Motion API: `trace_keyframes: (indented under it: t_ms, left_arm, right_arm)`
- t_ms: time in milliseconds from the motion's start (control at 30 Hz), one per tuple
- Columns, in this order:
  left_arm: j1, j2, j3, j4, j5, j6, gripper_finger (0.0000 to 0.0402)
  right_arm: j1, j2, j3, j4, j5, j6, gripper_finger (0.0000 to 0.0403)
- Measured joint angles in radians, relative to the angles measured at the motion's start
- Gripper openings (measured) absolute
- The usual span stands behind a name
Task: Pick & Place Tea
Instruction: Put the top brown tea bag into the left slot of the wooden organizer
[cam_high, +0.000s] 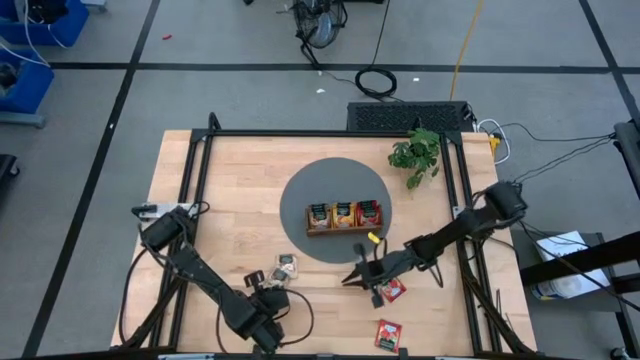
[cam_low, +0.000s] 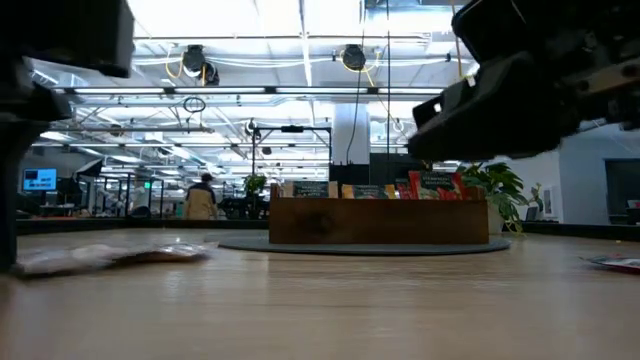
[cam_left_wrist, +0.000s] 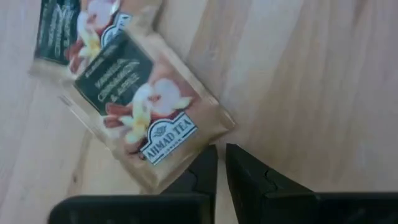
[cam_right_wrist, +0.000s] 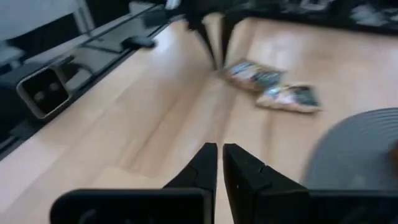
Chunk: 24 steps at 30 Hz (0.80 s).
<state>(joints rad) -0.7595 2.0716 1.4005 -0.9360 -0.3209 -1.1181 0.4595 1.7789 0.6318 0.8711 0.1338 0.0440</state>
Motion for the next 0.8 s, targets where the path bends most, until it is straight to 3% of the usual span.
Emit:
trace_keyframes:
  t_ms: [100, 433, 633, 800]
  left_arm:
    - [0.015, 0.014, 0.002, 0.001, -0.011, 0.019, 0.0042]
    - [0.028, 0.016, 0.037, 0.032, -0.013, 0.154, 0.0042]
    - [0.027, 0.016, 0.126, -0.036, -0.228, 0.230, 0.0042]
    - [0.107, 0.016, 0.117, -0.062, -0.240, 0.256, 0.0042]
  right_arm:
    - [0.000, 0.053, 0.032, 0.004, -0.057, 0.020, 0.0020]
    - [-0.002, 0.081, 0.041, 0.035, -0.058, 0.050, 0.0020]
    - [-0.002, 0.081, 0.041, 0.037, -0.057, 0.050, 0.0020]
    - [-0.002, 0.081, 0.041, 0.037, -0.058, 0.052, 0.0020]
